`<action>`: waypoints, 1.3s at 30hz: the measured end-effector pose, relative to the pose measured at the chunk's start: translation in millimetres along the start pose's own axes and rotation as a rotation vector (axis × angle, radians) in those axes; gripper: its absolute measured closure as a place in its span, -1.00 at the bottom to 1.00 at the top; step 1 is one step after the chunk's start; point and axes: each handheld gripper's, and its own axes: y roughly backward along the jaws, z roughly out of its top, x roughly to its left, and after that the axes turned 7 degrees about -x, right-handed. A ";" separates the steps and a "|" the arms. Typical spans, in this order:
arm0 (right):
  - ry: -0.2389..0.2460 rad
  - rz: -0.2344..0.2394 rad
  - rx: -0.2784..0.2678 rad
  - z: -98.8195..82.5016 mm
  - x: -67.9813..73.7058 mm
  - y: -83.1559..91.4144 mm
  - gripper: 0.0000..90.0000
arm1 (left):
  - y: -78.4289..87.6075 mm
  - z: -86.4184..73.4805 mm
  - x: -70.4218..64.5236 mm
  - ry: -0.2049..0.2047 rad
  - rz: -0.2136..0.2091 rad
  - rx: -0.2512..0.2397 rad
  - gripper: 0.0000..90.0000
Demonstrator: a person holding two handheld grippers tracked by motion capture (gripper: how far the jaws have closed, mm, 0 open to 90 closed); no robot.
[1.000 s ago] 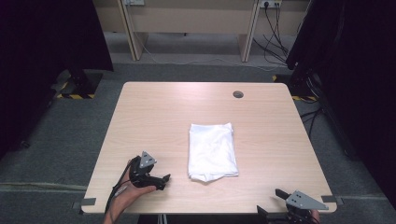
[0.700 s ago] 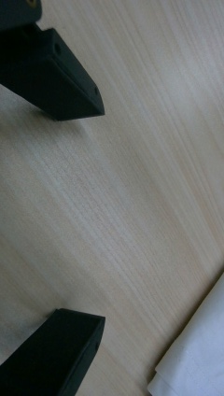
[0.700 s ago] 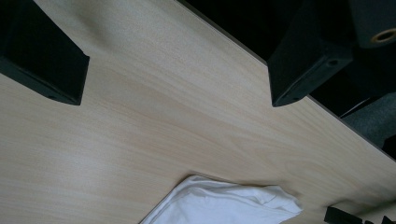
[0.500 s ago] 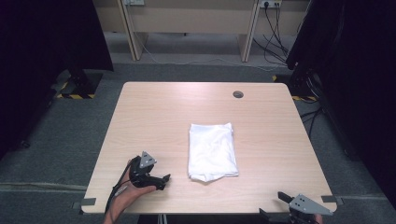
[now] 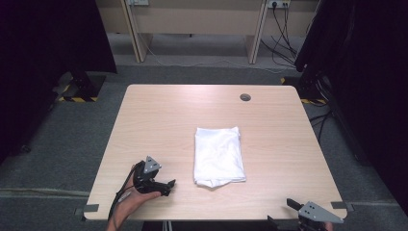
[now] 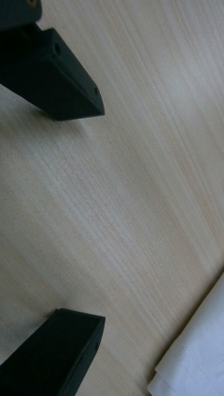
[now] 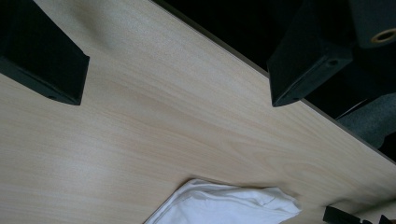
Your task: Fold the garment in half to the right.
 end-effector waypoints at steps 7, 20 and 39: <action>0.000 0.001 0.000 0.0 0.2 0.0 -0.88 | 0.2 -0.1 -0.3 0.002 0.003 0.000 -0.97; -0.001 -0.006 -0.005 0.8 -1.2 1.3 -0.88 | 6.2 -4.3 -7.0 0.006 0.010 -0.001 -0.95; -0.006 -0.009 -0.016 2.5 -1.1 3.0 -0.88 | 17.5 -13.3 -15.5 0.002 0.003 -0.001 -0.96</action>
